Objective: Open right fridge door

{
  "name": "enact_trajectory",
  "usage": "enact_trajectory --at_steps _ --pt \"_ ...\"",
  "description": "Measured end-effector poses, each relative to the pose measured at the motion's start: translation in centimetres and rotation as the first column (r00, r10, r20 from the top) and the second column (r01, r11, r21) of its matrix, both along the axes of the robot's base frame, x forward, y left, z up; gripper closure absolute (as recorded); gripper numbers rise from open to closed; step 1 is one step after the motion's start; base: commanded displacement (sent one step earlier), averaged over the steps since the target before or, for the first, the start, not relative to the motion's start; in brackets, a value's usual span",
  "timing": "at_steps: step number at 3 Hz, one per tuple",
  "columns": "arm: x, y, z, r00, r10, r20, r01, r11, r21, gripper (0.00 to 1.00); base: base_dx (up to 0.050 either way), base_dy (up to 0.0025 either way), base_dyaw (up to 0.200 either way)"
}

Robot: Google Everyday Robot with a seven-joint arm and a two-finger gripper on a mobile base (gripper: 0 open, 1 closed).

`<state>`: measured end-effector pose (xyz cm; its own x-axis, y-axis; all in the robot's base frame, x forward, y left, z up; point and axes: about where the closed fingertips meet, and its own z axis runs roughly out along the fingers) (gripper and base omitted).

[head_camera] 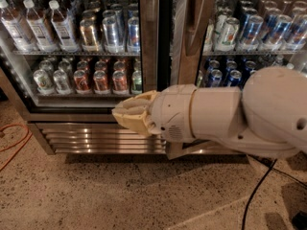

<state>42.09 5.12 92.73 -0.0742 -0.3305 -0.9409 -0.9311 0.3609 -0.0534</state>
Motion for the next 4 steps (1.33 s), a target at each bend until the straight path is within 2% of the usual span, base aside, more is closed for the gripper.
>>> enact_trajectory --at_steps 1,2,3,4 --pt "-0.5 2.2 -2.2 0.9949 -0.101 -0.002 0.101 0.992 0.082 1.0 0.0 0.0 0.0" --pt "0.9 4.5 -2.4 0.9835 -0.181 -0.013 0.18 0.968 0.173 1.0 0.0 0.0 0.0" --pt "3.6 5.3 -2.5 0.9637 -0.267 -0.014 0.264 0.945 0.195 1.0 0.0 0.0 0.0" --pt "6.6 4.8 -4.0 0.9324 -0.361 -0.019 0.359 0.917 0.175 1.0 0.0 0.0 0.0"
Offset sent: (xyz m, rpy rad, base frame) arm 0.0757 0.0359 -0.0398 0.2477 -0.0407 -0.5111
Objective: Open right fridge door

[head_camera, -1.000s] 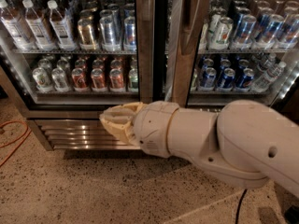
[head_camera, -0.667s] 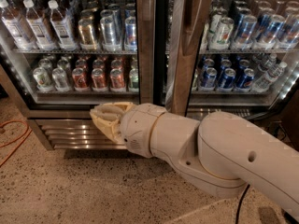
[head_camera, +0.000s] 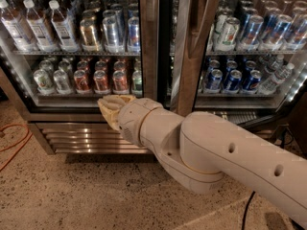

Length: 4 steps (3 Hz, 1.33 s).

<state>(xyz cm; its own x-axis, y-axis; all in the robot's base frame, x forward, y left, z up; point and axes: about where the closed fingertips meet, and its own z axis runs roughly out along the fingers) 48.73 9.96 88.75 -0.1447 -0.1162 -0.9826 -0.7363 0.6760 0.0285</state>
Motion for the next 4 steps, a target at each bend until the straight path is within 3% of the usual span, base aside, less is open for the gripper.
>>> enact_trajectory --at_steps 1,3,4 --pt "1.4 -1.5 -0.7 0.9968 -0.08 -0.005 0.08 0.996 -0.028 1.0 0.0 0.0 0.0" --pt "2.1 -1.5 -1.4 0.9943 -0.106 -0.01 0.105 0.994 -0.023 1.0 0.0 0.0 0.0" --pt "2.8 -0.6 -1.7 0.9848 -0.173 -0.013 0.172 0.984 -0.041 1.0 0.0 0.0 0.0"
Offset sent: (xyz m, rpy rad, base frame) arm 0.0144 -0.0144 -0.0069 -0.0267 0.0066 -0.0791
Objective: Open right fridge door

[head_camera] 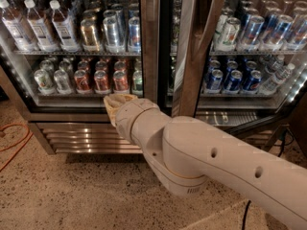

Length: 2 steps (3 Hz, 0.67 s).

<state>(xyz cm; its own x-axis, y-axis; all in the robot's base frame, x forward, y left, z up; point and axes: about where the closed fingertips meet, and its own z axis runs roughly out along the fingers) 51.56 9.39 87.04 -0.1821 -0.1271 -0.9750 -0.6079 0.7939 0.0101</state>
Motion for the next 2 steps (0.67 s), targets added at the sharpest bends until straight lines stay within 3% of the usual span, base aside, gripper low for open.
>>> enact_trajectory --at_steps 1,2 --pt "0.8 0.2 -0.9 0.9939 -0.106 -0.032 0.105 0.994 -0.025 1.0 0.0 0.0 0.0" --pt "2.9 -0.9 -2.4 0.9695 -0.237 -0.065 0.232 0.97 -0.065 1.0 0.0 0.0 0.0"
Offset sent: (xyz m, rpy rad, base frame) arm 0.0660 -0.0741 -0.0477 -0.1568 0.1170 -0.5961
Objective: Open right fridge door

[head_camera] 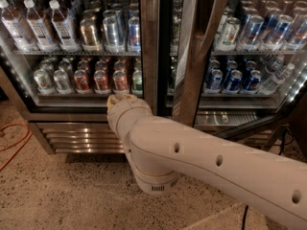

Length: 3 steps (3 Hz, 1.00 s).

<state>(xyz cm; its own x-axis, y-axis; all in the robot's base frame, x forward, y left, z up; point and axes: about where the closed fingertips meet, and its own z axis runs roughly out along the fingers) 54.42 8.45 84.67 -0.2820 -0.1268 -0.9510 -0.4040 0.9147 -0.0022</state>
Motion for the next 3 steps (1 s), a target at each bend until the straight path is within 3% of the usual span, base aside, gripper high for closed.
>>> enact_trajectory --at_steps 1,2,3 --pt "2.5 -2.0 -1.7 0.9907 -0.134 -0.023 0.133 0.991 -0.029 1.0 0.0 0.0 0.0" --pt "4.9 -4.4 -2.6 0.965 -0.262 -0.011 0.261 0.964 -0.051 1.0 0.0 0.0 0.0" --pt "7.1 -6.1 -2.9 0.9315 -0.363 0.02 0.364 0.929 -0.065 1.0 0.0 0.0 0.0"
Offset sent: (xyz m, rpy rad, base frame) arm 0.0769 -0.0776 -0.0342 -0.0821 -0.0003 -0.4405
